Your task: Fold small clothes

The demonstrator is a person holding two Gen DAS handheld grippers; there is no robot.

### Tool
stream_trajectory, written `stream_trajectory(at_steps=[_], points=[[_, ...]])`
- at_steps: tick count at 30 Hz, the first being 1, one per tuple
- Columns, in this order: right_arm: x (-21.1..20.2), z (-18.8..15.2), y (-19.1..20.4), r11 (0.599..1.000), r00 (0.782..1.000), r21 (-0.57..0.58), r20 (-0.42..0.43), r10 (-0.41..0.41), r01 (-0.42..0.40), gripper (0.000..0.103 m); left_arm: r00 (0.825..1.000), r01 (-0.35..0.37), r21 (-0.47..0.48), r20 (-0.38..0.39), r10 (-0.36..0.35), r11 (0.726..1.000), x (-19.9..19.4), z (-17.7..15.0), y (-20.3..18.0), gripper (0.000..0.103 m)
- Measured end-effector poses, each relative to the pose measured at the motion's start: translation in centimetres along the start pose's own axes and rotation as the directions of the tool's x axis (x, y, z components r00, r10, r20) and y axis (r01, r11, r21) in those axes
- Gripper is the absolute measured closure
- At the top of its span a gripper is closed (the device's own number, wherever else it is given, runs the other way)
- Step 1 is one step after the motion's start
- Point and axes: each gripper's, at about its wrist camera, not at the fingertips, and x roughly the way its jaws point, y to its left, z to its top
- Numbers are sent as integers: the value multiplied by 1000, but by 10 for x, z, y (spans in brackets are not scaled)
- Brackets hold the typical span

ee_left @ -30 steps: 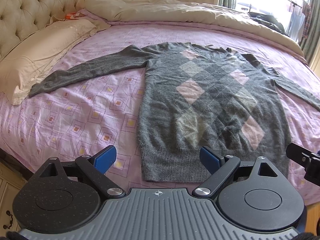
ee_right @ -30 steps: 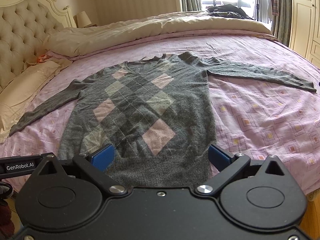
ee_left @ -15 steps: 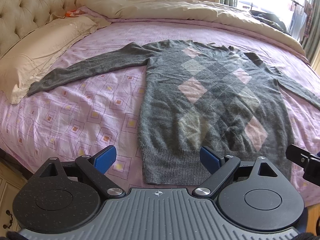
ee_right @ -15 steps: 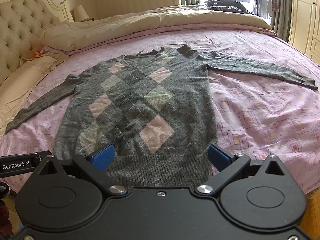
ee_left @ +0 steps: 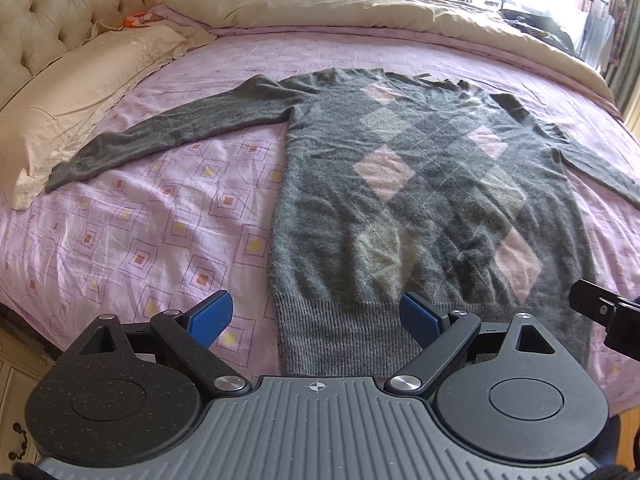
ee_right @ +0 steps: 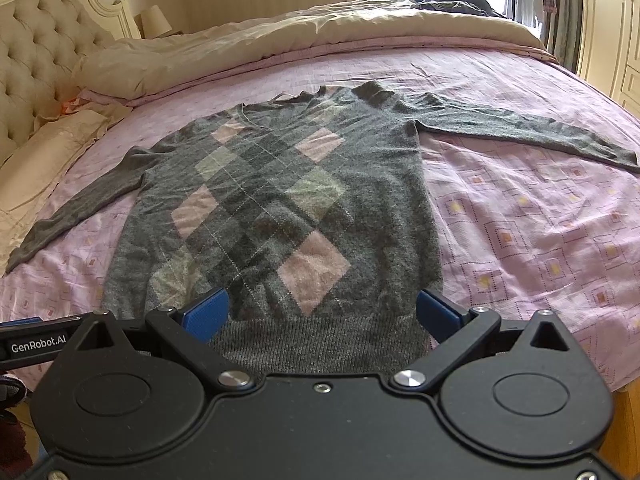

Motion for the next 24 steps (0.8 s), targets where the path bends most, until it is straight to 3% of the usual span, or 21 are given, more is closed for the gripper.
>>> stream_trajectory(at_steps=[7, 16, 21, 24], points=[[10, 5, -7, 999, 1000, 28, -5, 28, -28, 2, 1000, 4, -4, -8, -4, 1000, 9, 6, -3, 12], [25, 22, -35, 996, 996, 43, 48, 76, -78, 6, 999, 19, 4, 35, -19, 1000, 25, 19, -11, 12], [36, 44, -74, 997, 994, 63, 96, 46, -52, 12, 996, 37, 9, 81, -38, 999, 41, 34, -16, 12], [43, 60, -106, 997, 992, 80, 127, -7, -3, 14, 994, 12, 31, 105, -15, 999, 53, 46, -24, 12]])
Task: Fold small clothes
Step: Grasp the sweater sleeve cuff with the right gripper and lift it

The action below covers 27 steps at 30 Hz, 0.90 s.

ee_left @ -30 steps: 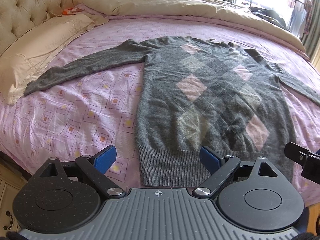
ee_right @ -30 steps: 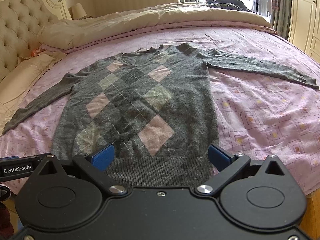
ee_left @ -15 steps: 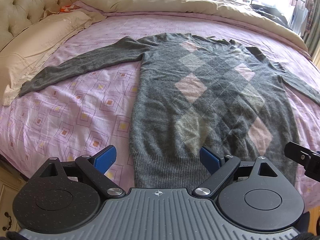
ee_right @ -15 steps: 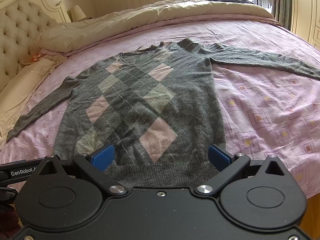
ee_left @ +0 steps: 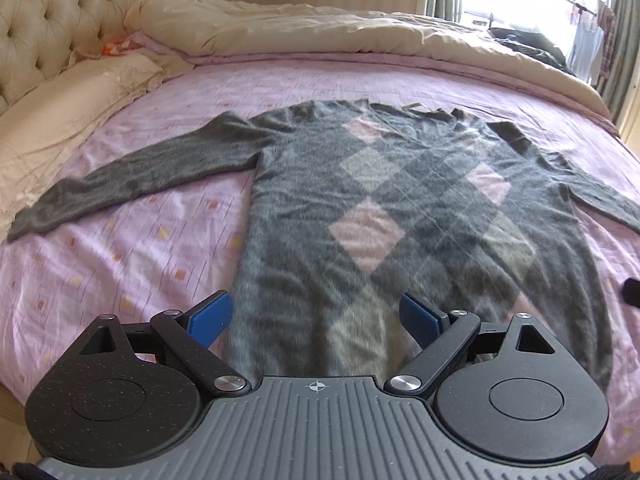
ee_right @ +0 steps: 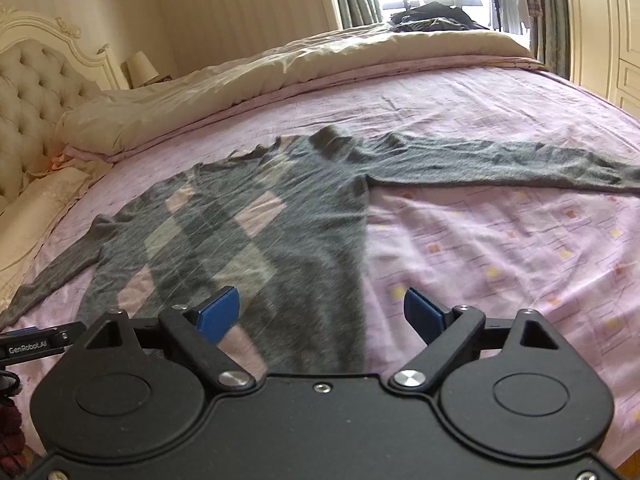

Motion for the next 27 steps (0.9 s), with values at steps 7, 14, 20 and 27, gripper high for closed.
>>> stream_trajectory(at_steps=[7, 14, 20, 27], points=[[20, 45, -97, 980, 979, 70, 68, -193, 188, 23, 995, 26, 26, 91, -29, 999, 34, 21, -10, 12], [41, 72, -217, 902, 951, 319, 4, -309, 291, 39, 978, 108, -29, 183, -101, 994, 63, 31, -11, 12], [52, 64, -277, 820, 950, 493, -43, -310, 290, 43, 992, 35, 36, 120, -39, 999, 92, 25, -21, 12], [73, 56, -313, 736, 968, 650, 8, -253, 187, 50, 985, 32, 63, 169, -42, 998, 105, 0, -20, 9]])
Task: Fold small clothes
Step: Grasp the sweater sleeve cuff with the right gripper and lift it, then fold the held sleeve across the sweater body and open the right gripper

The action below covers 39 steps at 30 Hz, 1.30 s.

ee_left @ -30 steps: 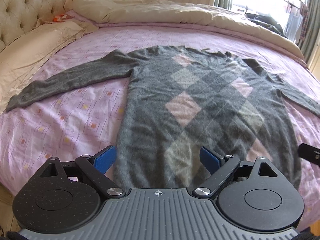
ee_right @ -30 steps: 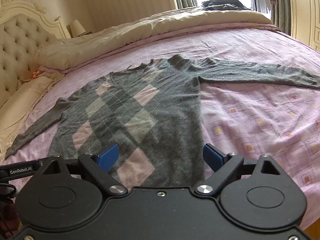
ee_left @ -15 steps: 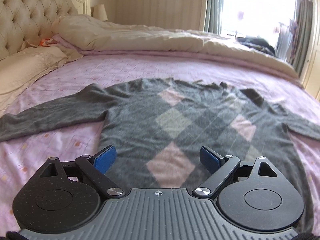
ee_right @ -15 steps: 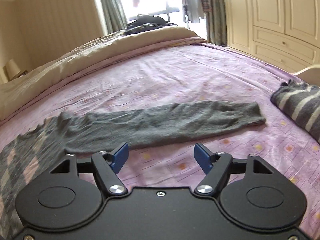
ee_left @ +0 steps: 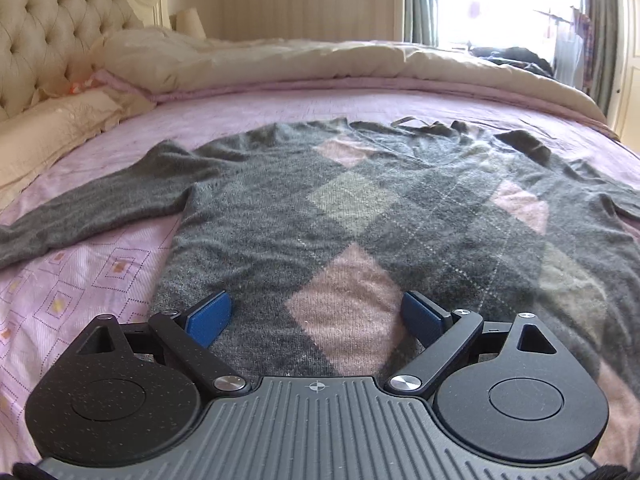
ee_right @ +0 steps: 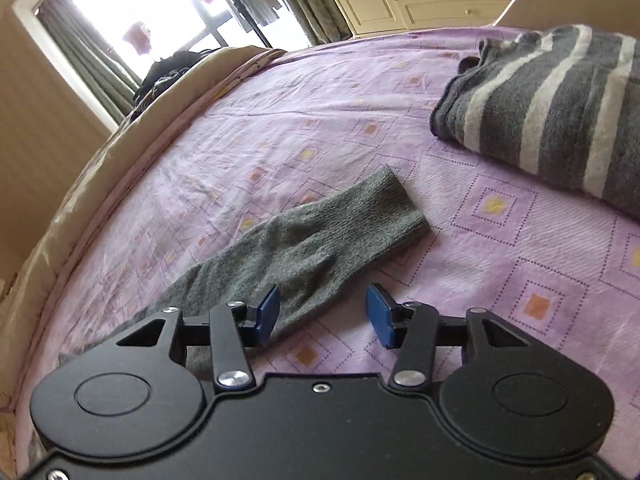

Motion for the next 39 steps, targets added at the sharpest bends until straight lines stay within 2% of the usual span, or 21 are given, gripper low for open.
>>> stream_trajectory(at_steps=[2, 3, 4, 5, 7, 10, 14, 18, 22, 24, 29, 31, 35, 37, 39], points=[[6, 5, -5, 998, 1000, 57, 22, 15, -16, 53, 1000, 4, -4, 2, -4, 1000, -1, 0, 0, 6], [9, 8, -6, 998, 999, 68, 29, 14, -16, 60, 1000, 8, -7, -2, -9, 1000, -1, 1, 1, 6], [12, 10, -5, 998, 1000, 67, 28, 4, -6, 81, 1000, 14, -14, -5, -14, 1000, 1, 1, 1, 4], [14, 12, -3, 998, 1000, 60, 20, -13, 11, 90, 1000, 18, -16, -7, -18, 1000, 2, 2, 2, 1], [14, 15, 6, 998, 999, 31, 20, -46, 46, 91, 1000, 16, -8, -13, -16, 1000, 3, 2, 0, 0], [0, 18, 43, 994, 997, -90, 50, -55, 59, 91, 1000, 13, -5, -14, -13, 1000, 4, 1, -1, 0], [-27, 19, 118, 967, 996, -253, 70, 47, -28, 91, 1000, 16, -8, -15, -16, 1000, 4, 1, 0, 0], [-52, 2, 213, 900, 978, -397, 35, 208, -177, 91, 1000, 16, -8, -15, -16, 1000, 4, 1, 0, 0], [-67, -39, 305, 798, 935, -503, -65, 349, -333, 91, 1000, 17, -10, -15, -18, 1000, 4, 1, 0, 0], [-69, -70, 345, 736, 906, -541, -133, 403, -406, 91, 1000, 18, -10, -14, -18, 1000, 4, 1, 0, 0], [-54, -165, 426, 575, 822, -592, -336, 460, -565, 91, 1000, 22, -16, -11, -23, 1000, 3, 1, 1, 0], [-43, -205, 447, 516, 785, -594, -424, 452, -617, 91, 1000, 23, -18, -11, -23, 1000, 2, 1, 1, 0], [-28, -275, 458, 425, 727, -590, -557, 401, -686, 91, 1000, 24, -19, -11, -24, 1000, 3, 1, 1, 0], [-25, -300, 456, 385, 693, -577, -610, 385, -721, 86, 1000, 24, -19, -11, -24, 1000, 3, 1, 1, 0], [-25, -314, 451, 364, 687, -583, -628, 367, -727, 81, 1000, 24, -19, -11, -24, 1000, 3, 1, 1, 0]])
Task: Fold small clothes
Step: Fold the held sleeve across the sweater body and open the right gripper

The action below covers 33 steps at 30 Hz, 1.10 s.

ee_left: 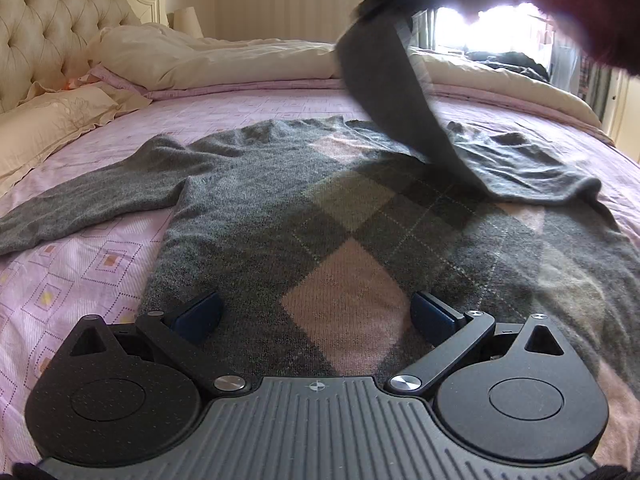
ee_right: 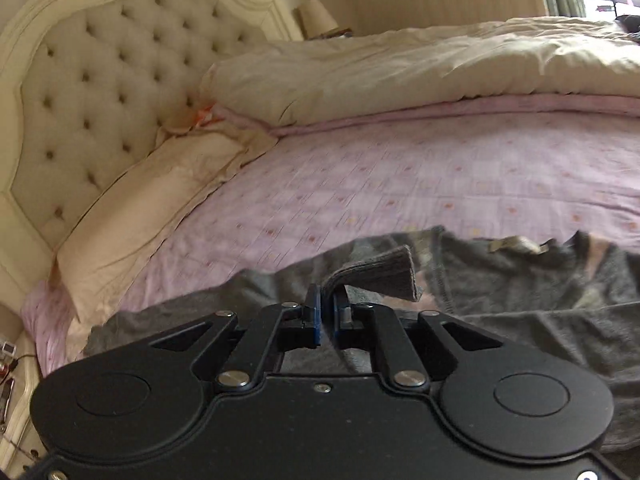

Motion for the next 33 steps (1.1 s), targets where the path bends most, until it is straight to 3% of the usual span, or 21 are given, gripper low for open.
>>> stream_trajectory(at_steps=[3, 5, 10, 13, 14, 16, 17, 18, 19, 21, 23, 29, 33], points=[[-10, -13, 1, 999, 999, -33, 23, -25, 26, 59, 1000, 0, 0, 0, 0, 1000, 0, 0, 0, 0], [-19, -16, -9, 998, 997, -23, 45, -59, 60, 54, 1000, 1, -1, 0, -1, 1000, 0, 0, 0, 0], [-47, -35, -67, 981, 984, 104, 52, -168, 162, 54, 1000, 12, -3, -6, -12, 1000, 0, 2, 1, 0], [-65, -56, -115, 949, 964, 183, 22, -265, 257, 54, 1000, 26, 5, -18, -26, 1000, 1, 4, 2, 0], [-72, -63, -131, 932, 953, 213, 11, -302, 292, 54, 999, 29, 6, -23, -29, 1000, 1, 5, 2, 0], [-83, -77, -159, 876, 909, 255, -26, -417, 409, 54, 999, 34, 15, -35, -33, 999, 2, 8, 2, 1], [-89, -83, -170, 853, 888, 262, -38, -459, 452, 56, 998, 34, 21, -45, -33, 999, 2, 9, 3, 1], [-96, -90, -179, 854, 891, 275, -23, -453, 442, 73, 998, 33, 27, -57, -32, 999, 1, 10, 3, 1], [-102, -94, -186, 861, 903, 298, -6, -430, 412, 78, 997, 32, 30, -70, -30, 999, 0, 13, 4, 1], [-107, -97, -189, 863, 910, 322, 9, -414, 389, 78, 995, 24, 28, -95, -21, 999, -3, 19, 5, 1], [-103, -98, -182, 866, 900, 280, 16, -436, 414, 77, 996, 22, 19, -85, -20, 1000, -9, 29, 8, 2], [-87, -115, -155, 844, 842, 169, 102, -529, 509, 70, 999, 18, 25, -33, -17, 1000, -1, 70, 8, 2], [-82, -126, -143, 819, 803, 107, 160, -574, 563, 70, 999, -52, 82, -9, 53, 995, 26, 89, 1, 2]])
